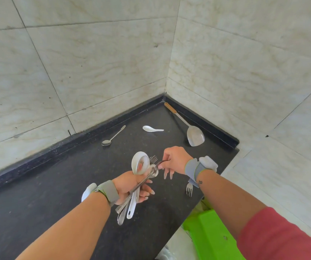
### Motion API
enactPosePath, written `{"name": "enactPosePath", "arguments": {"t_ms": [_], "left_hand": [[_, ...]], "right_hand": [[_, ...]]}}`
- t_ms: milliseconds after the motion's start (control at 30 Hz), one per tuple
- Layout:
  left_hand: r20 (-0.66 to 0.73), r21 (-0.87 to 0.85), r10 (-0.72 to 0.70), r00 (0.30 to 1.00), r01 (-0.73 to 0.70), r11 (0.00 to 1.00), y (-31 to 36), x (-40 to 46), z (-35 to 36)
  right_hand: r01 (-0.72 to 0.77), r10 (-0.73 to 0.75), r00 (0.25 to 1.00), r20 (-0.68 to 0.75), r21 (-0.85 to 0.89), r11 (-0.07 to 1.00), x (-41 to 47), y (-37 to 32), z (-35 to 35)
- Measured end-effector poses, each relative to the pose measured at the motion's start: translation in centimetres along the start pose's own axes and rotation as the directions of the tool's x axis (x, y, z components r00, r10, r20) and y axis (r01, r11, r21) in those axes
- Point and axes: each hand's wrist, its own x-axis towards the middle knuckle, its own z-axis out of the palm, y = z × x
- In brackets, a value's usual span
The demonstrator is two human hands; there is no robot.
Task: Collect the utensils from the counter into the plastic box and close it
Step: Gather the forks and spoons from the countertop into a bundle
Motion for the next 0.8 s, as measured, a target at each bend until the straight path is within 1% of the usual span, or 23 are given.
{"name": "enactPosePath", "arguments": {"t_ms": [100,167,233,300,333,367,400,467,500,533,633,700,800], "left_hand": [[0.028,-0.105,-0.022,0.999,0.025,0.994,0.2,1.2,0.4],[0.071,-0.166,-0.045,0.996,0.056,0.985,0.3,2.1,0.5],[0.114,-0.195,-0.046,0.992,0.067,0.979,0.4,3.1,0.5],[0.101,-0.18,-0.036,0.994,0.054,0.982,0.6,3.9,0.7],[0.072,-0.167,-0.035,0.997,0.047,0.985,0.7,4.3,0.7],[0.045,-0.16,-0.039,0.998,0.046,0.986,0.9,4.6,0.8],[0.027,-0.18,-0.056,0.998,0.06,0.982,1.2,5.5,1.1],[0.02,-0.218,-0.081,0.996,0.084,0.972,1.4,5.9,1.2],[0.019,-0.231,-0.09,0.996,0.092,0.969,1.3,5.9,1.0],[0.012,-0.244,-0.099,0.995,0.099,0.965,1.3,6.3,1.1],[-0.025,-0.314,-0.125,0.992,0.111,0.943,1.5,7.3,1.4],[-0.051,-0.367,-0.133,0.99,0.105,0.924,1.9,8.0,1.6],[-0.066,-0.447,-0.158,0.985,0.112,0.888,2.2,8.6,1.4]], "right_hand": [[-0.007,0.007,1.0,0.01,0.041,0.999,0.3,0.6,0.2],[-0.018,0.018,1.0,-0.001,0.087,0.996,0.4,1.3,0.0],[-0.048,0.057,0.997,-0.044,0.176,0.983,0.7,2.9,-0.7],[-0.108,0.136,0.984,-0.115,0.224,0.969,1.1,5.7,-1.5],[-0.157,0.18,0.974,-0.135,0.168,0.973,1.4,7.5,-1.8],[-0.207,0.21,0.966,-0.149,0.035,0.978,1.6,9.5,-2.0],[-0.255,0.238,0.961,-0.139,-0.121,0.959,2.3,11.7,-2.3],[-0.288,0.272,0.958,-0.095,-0.368,0.884,2.4,14.4,-1.9],[-0.282,0.283,0.957,-0.066,-0.447,0.849,2.2,15.3,-1.5],[-0.256,0.278,0.96,-0.038,-0.519,0.815,2.3,16.0,-1.2],[-0.111,0.184,0.982,0.031,-0.698,0.708,3.6,17.6,-1.0],[0.001,0.11,0.989,0.095,-0.764,0.646,4.8,18.2,-0.9],[0.142,0.057,0.976,0.209,-0.816,0.56,6.4,18.3,-0.6]]}}
